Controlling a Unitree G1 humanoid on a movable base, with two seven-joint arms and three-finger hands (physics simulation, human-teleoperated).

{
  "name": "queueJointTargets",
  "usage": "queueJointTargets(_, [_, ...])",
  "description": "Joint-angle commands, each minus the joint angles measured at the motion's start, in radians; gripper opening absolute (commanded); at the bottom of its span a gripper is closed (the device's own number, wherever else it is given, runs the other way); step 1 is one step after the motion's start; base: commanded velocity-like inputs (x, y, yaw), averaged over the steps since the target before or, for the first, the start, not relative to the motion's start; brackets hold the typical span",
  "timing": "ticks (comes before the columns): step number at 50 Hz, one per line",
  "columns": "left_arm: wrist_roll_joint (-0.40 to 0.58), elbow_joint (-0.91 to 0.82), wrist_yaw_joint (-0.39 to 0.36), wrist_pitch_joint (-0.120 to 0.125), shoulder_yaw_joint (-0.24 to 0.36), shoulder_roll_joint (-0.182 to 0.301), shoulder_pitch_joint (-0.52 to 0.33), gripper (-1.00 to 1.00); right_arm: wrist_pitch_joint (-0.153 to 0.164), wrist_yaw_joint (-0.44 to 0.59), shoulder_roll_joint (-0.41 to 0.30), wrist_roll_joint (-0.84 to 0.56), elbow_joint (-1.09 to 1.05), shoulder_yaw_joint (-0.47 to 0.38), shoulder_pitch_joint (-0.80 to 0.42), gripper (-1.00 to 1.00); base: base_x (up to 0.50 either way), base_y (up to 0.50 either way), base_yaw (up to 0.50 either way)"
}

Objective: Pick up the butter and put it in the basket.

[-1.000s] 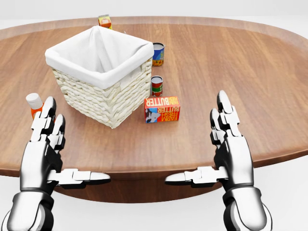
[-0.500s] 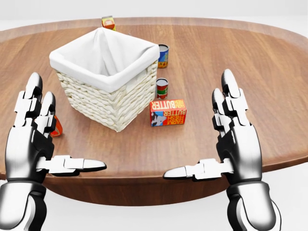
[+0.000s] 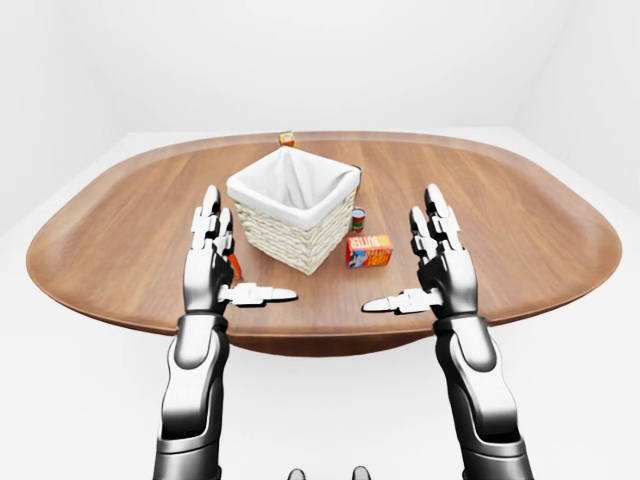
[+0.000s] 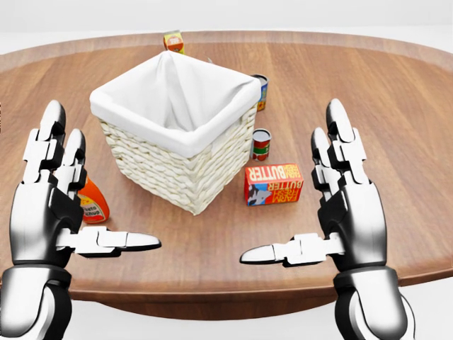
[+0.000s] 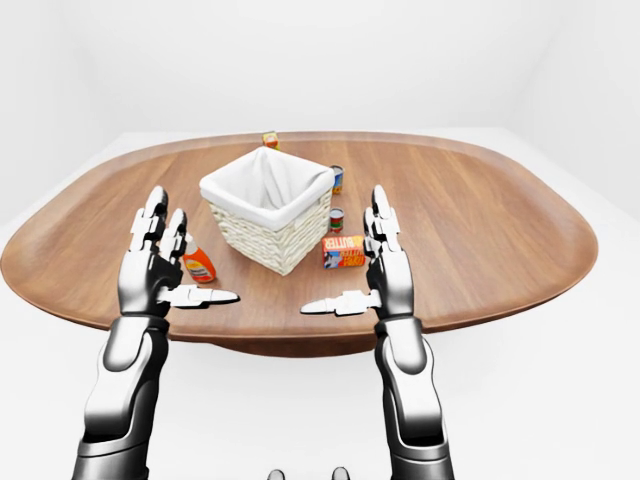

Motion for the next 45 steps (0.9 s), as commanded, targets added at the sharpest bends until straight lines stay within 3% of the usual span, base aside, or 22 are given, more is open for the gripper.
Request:
queueJointTargets(1, [0.005,0.004,-0.003,0.000,-0.016,-0.008,0.006,1.00,0.000,-0.003,0.002,0.007,0.007,0.005,-0.002,1.00,0.21,0.18,0.00])
queueJointTargets(33, [-0.001,0.013,-0.008,0.000,-0.017,-0.011,0.010,1.00,0.000,-0.012,0.008,0.026,-0.015,0.012,-0.001,1.00,0.21,0.18,0.00])
queueJointTargets(45, [-0.002,0.013,-0.006,0.000,-0.018,-0.012,0.014,1.00,0.000,-0.022,0.008,0.046,-0.015,0.007,0.004,1.00,0.31,0.01,0.00])
